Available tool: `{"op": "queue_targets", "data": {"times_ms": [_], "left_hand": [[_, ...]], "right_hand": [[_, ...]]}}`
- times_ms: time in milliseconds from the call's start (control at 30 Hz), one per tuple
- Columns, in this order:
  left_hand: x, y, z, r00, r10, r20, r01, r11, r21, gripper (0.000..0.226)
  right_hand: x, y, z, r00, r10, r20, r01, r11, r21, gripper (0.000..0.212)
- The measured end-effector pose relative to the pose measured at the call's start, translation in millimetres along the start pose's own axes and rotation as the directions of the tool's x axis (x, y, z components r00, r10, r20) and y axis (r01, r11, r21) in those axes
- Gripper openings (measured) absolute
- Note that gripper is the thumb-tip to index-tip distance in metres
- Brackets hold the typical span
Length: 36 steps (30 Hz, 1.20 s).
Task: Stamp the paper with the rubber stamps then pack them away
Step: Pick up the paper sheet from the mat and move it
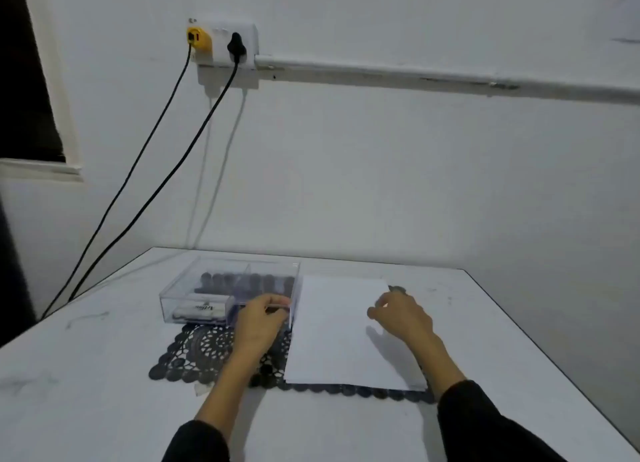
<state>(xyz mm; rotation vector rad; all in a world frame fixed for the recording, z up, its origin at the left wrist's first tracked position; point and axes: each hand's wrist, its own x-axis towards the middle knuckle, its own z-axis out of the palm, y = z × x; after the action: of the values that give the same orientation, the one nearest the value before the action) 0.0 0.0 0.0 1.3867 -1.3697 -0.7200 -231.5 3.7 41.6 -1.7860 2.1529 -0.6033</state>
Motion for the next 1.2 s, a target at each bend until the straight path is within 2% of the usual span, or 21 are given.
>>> {"op": "queue_targets", "data": {"times_ms": [133, 267, 367, 467, 600, 700, 900, 967, 1100, 1200], "left_hand": [[-12, 0, 5, 0.995, 0.028, -0.098, -0.033, 0.998, -0.053, 0.025], [-28, -12, 11, 0.998, -0.059, 0.011, 0.060, 0.996, -0.071, 0.018], [-38, -16, 13, 0.997, -0.059, 0.058, 0.063, 0.996, -0.068, 0.021], [-43, -13, 15, 0.990, -0.059, 0.127, 0.068, 0.995, -0.071, 0.018], [-42, -6, 17, 0.965, -0.185, 0.186, 0.228, 0.942, -0.246, 0.013], [-41, -3, 16, 0.943, -0.257, 0.209, 0.319, 0.874, -0.366, 0.014], [-31, -11, 3, 0.898, -0.343, 0.275, 0.439, 0.700, -0.563, 0.015], [-27, -11, 0, 0.887, -0.357, 0.294, 0.463, 0.682, -0.566, 0.018], [-22, -10, -1, 0.863, -0.379, 0.333, 0.504, 0.676, -0.537, 0.026], [-21, -9, 1, 0.857, -0.369, 0.360, 0.510, 0.708, -0.489, 0.026]], "right_hand": [[-19, 31, 22, 0.999, 0.024, -0.047, -0.034, 0.975, -0.220, 0.033], [-28, 48, 34, 0.993, 0.037, -0.115, -0.065, 0.967, -0.245, 0.038], [-30, 47, 35, 0.989, 0.035, -0.146, -0.059, 0.986, -0.159, 0.035], [-27, 44, 33, 0.991, 0.085, -0.106, -0.089, 0.995, -0.033, 0.031], [-18, 47, 22, 0.989, 0.146, -0.033, -0.138, 0.974, 0.178, 0.014], [-18, 50, 11, 0.986, 0.167, 0.009, -0.161, 0.930, 0.330, 0.023], [-16, 57, -6, 0.956, 0.250, 0.152, -0.291, 0.760, 0.581, 0.017], [-17, 57, -9, 0.960, 0.219, 0.173, -0.279, 0.727, 0.627, 0.015], [-14, 62, -9, 0.971, 0.166, 0.174, -0.239, 0.724, 0.647, 0.026], [-13, 68, -7, 0.974, 0.175, 0.145, -0.227, 0.730, 0.645, 0.031]]}}
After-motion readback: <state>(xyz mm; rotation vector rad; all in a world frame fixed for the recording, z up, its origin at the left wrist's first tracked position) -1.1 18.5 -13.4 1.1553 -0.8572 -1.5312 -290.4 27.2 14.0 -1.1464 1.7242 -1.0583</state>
